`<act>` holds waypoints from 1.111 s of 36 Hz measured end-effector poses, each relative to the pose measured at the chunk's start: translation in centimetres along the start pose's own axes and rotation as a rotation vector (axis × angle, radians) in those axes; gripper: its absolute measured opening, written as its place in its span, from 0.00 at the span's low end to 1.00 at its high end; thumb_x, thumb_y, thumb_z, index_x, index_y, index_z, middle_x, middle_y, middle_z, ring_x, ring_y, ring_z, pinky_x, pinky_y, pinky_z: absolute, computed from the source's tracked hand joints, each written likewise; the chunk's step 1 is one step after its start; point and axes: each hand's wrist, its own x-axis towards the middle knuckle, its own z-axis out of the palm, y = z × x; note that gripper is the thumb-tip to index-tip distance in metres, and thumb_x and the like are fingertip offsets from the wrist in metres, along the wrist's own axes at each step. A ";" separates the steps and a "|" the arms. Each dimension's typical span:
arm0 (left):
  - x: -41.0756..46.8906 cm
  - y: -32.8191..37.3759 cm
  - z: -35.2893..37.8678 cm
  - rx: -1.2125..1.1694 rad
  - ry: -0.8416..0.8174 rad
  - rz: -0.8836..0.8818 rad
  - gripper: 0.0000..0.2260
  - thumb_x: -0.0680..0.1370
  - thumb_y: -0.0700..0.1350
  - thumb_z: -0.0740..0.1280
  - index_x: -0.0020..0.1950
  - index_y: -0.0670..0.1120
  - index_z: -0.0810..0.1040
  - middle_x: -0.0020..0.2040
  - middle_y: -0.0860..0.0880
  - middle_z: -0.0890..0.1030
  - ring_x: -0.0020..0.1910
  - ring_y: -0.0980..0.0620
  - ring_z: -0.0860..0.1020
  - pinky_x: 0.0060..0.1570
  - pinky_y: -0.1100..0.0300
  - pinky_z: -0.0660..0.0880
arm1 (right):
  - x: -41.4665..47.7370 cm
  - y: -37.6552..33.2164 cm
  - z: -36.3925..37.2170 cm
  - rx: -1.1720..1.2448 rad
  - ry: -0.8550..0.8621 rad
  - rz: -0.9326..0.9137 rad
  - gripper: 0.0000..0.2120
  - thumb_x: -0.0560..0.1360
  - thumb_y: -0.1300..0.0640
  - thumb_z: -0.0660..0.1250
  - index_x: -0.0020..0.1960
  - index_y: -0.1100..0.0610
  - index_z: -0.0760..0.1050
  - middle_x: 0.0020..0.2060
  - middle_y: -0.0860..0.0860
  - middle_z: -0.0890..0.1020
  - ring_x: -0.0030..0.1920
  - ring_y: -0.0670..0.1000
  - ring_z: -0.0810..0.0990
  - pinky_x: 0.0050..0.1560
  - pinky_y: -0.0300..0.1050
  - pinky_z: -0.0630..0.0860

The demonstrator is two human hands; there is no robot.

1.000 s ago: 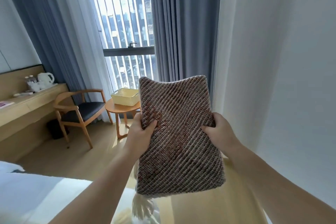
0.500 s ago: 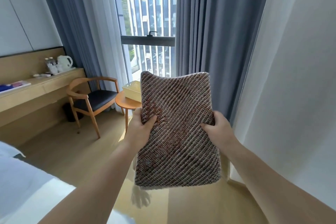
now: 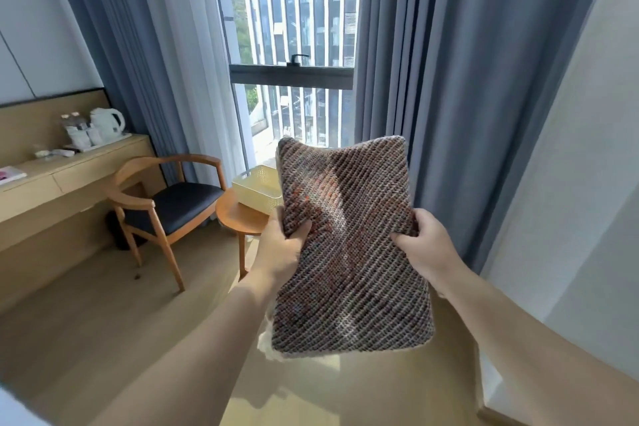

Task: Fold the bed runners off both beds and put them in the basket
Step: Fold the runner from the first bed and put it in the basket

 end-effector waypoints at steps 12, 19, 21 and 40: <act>13.2 -4.9 -0.7 0.034 0.020 -0.019 0.11 0.78 0.41 0.66 0.54 0.55 0.70 0.50 0.58 0.79 0.49 0.65 0.77 0.45 0.72 0.74 | 14.4 2.3 5.9 0.047 -0.028 0.016 0.13 0.76 0.64 0.67 0.58 0.53 0.73 0.49 0.48 0.80 0.49 0.47 0.79 0.44 0.39 0.74; 22.3 -9.5 0.1 0.110 0.085 -0.055 0.12 0.78 0.44 0.67 0.59 0.51 0.70 0.52 0.58 0.78 0.54 0.57 0.77 0.53 0.64 0.72 | 25.3 5.3 9.4 0.057 -0.088 0.025 0.12 0.76 0.63 0.67 0.58 0.53 0.73 0.49 0.48 0.81 0.49 0.47 0.79 0.42 0.38 0.74; 25.5 -10.7 0.7 0.141 0.095 -0.064 0.12 0.78 0.46 0.67 0.60 0.52 0.70 0.51 0.60 0.78 0.52 0.58 0.77 0.51 0.66 0.72 | 29.0 6.3 10.3 0.060 -0.106 0.023 0.12 0.76 0.62 0.67 0.58 0.53 0.74 0.48 0.48 0.81 0.47 0.45 0.80 0.40 0.36 0.73; 51.0 -18.1 4.8 0.184 0.309 -0.184 0.12 0.78 0.45 0.67 0.59 0.52 0.69 0.49 0.61 0.76 0.51 0.58 0.75 0.53 0.62 0.67 | 58.8 10.1 16.6 0.003 -0.320 0.047 0.13 0.74 0.63 0.66 0.58 0.55 0.74 0.49 0.49 0.82 0.48 0.47 0.81 0.43 0.40 0.75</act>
